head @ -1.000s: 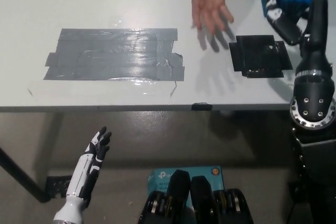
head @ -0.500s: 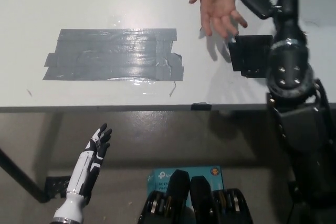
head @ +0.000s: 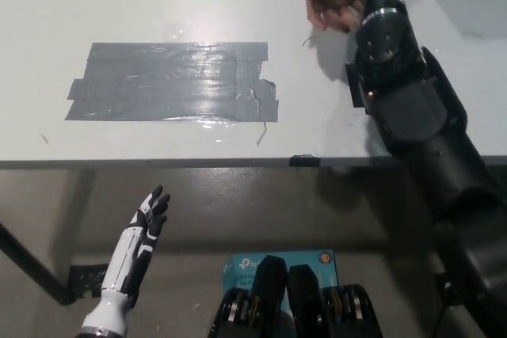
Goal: A rubick's cube is kept in the black marked spot on the table and the robot uses its right arm to pick it up and hands it to a person
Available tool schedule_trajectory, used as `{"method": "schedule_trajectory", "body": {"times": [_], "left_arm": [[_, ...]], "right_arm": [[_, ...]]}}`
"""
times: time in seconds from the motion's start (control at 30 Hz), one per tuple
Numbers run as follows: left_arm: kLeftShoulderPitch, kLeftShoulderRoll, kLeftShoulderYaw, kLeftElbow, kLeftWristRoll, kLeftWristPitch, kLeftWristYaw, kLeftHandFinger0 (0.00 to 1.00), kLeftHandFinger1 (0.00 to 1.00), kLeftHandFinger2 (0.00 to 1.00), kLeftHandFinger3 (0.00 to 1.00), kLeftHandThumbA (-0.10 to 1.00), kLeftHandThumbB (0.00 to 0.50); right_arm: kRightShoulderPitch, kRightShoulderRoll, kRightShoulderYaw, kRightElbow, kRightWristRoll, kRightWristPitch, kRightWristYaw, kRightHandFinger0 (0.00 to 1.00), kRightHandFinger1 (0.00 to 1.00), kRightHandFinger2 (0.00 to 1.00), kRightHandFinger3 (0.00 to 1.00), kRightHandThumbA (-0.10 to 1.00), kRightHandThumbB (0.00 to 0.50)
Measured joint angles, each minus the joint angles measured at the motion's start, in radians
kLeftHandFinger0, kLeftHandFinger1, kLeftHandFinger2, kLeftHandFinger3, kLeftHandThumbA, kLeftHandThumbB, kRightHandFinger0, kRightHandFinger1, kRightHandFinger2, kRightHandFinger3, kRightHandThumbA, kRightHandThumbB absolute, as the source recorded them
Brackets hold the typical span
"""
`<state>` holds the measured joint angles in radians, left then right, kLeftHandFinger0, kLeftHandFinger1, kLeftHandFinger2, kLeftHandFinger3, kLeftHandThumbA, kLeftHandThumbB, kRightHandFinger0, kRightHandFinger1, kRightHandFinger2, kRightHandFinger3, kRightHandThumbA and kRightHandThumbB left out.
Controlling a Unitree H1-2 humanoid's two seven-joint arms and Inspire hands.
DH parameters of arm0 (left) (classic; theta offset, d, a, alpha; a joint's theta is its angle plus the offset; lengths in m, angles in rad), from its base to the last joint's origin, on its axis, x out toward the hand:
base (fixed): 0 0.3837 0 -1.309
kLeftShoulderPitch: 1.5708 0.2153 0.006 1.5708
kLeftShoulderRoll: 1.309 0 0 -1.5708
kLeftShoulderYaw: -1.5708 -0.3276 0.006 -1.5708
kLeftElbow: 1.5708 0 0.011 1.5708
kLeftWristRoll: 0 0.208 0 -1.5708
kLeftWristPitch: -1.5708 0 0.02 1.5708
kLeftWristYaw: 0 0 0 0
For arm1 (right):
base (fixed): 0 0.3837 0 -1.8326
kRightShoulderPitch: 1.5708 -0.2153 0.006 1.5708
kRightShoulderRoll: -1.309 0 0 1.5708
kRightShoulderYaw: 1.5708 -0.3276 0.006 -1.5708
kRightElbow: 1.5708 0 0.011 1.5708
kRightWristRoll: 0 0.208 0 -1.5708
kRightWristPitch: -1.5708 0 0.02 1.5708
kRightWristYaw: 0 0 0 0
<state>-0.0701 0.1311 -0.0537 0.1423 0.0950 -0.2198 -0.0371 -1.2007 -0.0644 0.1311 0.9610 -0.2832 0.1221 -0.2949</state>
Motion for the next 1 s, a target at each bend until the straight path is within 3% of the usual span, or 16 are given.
{"method": "schedule_trajectory", "body": {"times": [0.07, 0.1, 0.13, 0.17, 0.2, 0.27, 0.37, 0.4, 0.77, 1.0], "left_arm": [[-0.002, 0.000, 0.000, 0.000, 0.000, 0.000, 0.000, 1.00, 1.00, 1.00, 1.00, 0.96, 0.200], [-0.002, 0.000, 0.000, 0.000, 0.000, 0.001, 0.000, 1.00, 1.00, 1.00, 1.00, 0.96, 0.200], [-0.003, 0.000, 0.000, 0.000, 0.000, 0.001, 0.000, 1.00, 1.00, 1.00, 1.00, 0.96, 0.200], [-0.004, 0.000, 0.000, 0.000, 0.000, 0.001, 0.000, 1.00, 1.00, 1.00, 1.00, 0.96, 0.198], [-0.004, 0.000, 0.000, 0.000, 0.000, 0.001, 0.000, 1.00, 1.00, 1.00, 1.00, 0.96, 0.197], [-0.005, 0.000, 0.000, 0.000, 0.000, 0.001, 0.000, 1.00, 1.00, 1.00, 1.00, 0.96, 0.197], [-0.009, 0.001, 0.000, 0.000, 0.000, 0.001, 0.000, 1.00, 1.00, 1.00, 1.00, 0.95, 0.196], [-0.010, 0.001, -0.001, 0.000, 0.000, 0.001, -0.001, 1.00, 1.00, 1.00, 1.00, 0.93, 0.197], [-0.018, 0.001, -0.006, -0.005, 0.007, 0.007, -0.011, 1.00, 1.00, 1.00, 1.00, 0.89, 0.192], [-0.018, 0.000, -0.009, -0.006, 0.011, 0.011, -0.015, 1.00, 1.00, 1.00, 1.00, 0.87, 0.189]], "right_arm": [[-0.027, 0.000, 0.002, 0.076, 0.000, -0.020, -0.002, 0.03, 0.54, 0.97, 1.00, -0.10, 0.216], [-0.044, 0.000, 0.004, 0.114, 0.000, -0.029, -0.004, 0.05, 0.53, 0.93, 0.99, -0.10, 0.215], [-0.054, 0.000, 0.006, 0.152, 0.000, -0.040, -0.006, 0.16, 0.60, 0.93, 1.00, -0.10, 0.252], [-0.063, 0.000, 0.008, 0.191, 0.000, -0.051, -0.008, 0.51, 0.98, 1.00, 1.00, 0.15, 0.333], [-0.066, 0.000, 0.011, 0.211, 0.000, -0.057, -0.006, 1.00, 1.00, 1.00, 1.00, 0.44, 0.449], [-0.067, -0.001, 0.017, 0.238, 0.000, -0.059, 0.004, 1.00, 1.00, 1.00, 1.00, 0.45, 0.440], [-0.067, -0.004, 0.024, 0.273, 0.002, -0.059, 0.040, 1.00, 1.00, 1.00, 1.00, 0.66, 0.499], [-0.068, -0.005, 0.027, 0.280, 0.002, -0.059, 0.051, 1.00, 1.00, 1.00, 1.00, 0.67, 0.500], [-0.062, -0.036, 0.063, 0.297, 0.001, -0.058, 0.130, 1.00, 1.00, 1.00, 1.00, 0.81, 0.500], [0.018, -0.061, 0.062, 0.146, 0.002, -0.053, 0.155, 1.00, 1.00, 1.00, 1.00, 0.81, 0.496]]}}
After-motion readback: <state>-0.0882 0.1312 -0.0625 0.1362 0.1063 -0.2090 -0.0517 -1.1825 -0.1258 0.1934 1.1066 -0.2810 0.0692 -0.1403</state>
